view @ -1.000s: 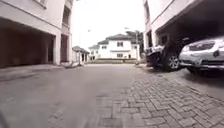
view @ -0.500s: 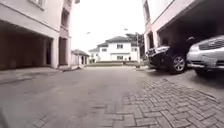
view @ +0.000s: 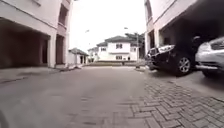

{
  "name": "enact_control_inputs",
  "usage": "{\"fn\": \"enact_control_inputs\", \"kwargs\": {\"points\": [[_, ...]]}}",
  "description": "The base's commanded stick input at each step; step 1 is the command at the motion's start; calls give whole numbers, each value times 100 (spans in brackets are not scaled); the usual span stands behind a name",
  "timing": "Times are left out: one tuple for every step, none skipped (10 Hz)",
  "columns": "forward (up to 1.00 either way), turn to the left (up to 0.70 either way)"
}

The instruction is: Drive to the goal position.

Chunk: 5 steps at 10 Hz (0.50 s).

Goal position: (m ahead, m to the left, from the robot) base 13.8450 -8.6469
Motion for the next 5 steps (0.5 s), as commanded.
{"fn": "enact_control_inputs", "kwargs": {"points": [[70,0],[70,0],[70,0],[70,0],[70,0]]}}
